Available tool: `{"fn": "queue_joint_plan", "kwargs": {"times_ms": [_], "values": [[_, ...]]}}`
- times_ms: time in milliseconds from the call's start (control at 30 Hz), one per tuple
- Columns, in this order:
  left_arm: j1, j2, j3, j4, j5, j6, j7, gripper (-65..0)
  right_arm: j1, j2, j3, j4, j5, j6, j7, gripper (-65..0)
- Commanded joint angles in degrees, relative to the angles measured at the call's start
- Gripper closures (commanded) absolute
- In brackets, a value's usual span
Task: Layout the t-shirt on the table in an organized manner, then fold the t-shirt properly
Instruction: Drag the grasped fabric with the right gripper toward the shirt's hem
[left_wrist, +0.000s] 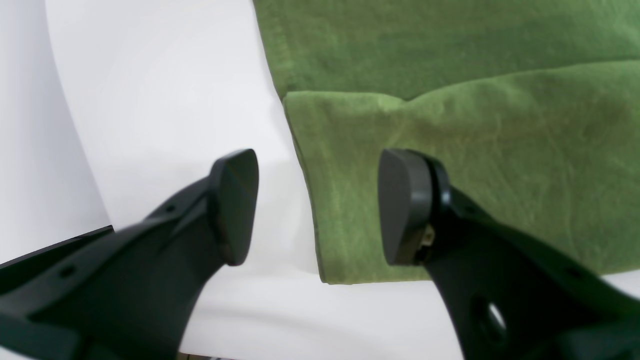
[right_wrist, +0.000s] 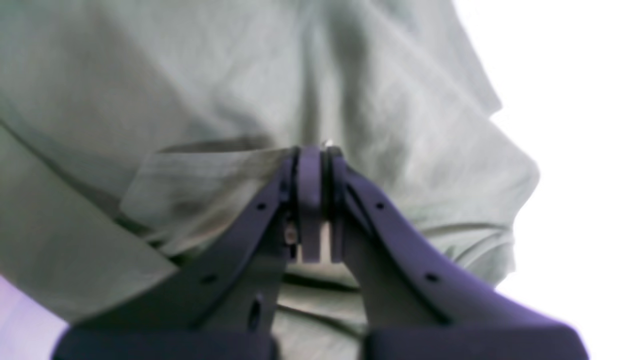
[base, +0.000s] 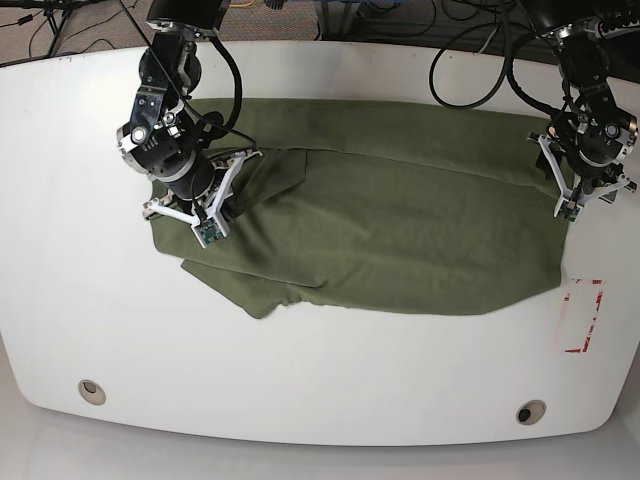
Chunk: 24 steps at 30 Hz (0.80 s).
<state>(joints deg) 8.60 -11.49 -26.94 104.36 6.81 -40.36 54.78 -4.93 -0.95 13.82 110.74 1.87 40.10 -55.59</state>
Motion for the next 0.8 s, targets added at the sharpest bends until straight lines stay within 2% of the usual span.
{"fn": "queue_joint_plan", "kwargs": {"times_ms": [0, 400, 767], "values": [[-0.47, -0.69, -0.09, 1.01, 0.09, 0.36, -0.41, -35.8, 2.25, 0.91, 0.11, 0.78, 0.81, -0.1, 1.22, 0.0], [1.03, -0.78, -0.09, 1.01, 0.18, 0.36, -0.41, -35.8, 8.31, 3.63, 0.11, -5.64, 0.9, -0.1, 1.48, 0.0], [1.03, -0.78, -0.09, 1.01, 0.18, 0.36, -0.41, -35.8, 10.95, 3.54, -0.33, -6.69, 0.9, -0.1, 1.48, 0.0]]}}
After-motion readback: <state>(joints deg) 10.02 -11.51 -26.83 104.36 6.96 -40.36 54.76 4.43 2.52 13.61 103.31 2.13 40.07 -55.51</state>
